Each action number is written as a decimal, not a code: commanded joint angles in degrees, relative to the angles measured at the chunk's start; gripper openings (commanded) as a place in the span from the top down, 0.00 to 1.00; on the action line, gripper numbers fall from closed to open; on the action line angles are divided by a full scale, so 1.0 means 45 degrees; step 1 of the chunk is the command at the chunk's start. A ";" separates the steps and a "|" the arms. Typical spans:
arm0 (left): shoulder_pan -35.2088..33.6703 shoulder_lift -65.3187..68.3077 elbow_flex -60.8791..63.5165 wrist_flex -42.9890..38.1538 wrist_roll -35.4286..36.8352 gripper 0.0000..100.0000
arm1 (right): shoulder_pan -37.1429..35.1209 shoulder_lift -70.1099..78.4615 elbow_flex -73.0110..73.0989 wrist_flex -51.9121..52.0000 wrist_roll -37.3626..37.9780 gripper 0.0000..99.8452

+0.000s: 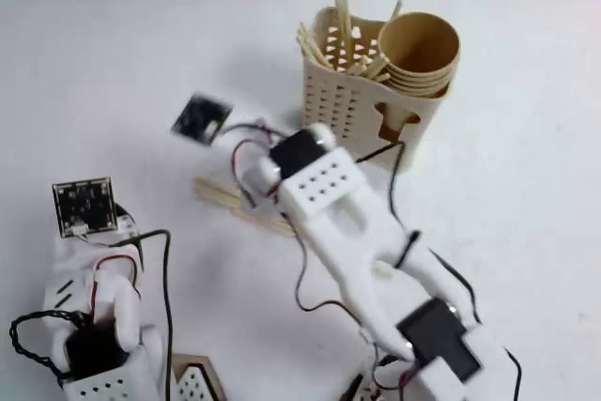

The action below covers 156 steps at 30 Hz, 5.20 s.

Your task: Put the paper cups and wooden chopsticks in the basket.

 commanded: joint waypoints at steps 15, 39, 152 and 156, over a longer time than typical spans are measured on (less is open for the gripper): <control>-0.0107 -0.0107 -0.0039 -0.0313 -0.0176 0.98 | -0.0479 0.4542 0.0469 -0.3077 0.0801 0.80; -0.0107 -0.0107 -0.0039 -0.0313 -0.0176 0.98 | 0.0459 0.2745 0.0254 -0.2335 0.1817 0.98; 0.8899 0.9074 -0.6545 0.1973 -0.8811 0.82 | 1.2474 -1.4095 1.3421 -0.8879 -0.5079 0.95; 0.9700 1.1380 -0.7209 0.1934 -1.0061 0.80 | 1.2845 -1.4095 1.3402 -0.9153 -0.5079 0.95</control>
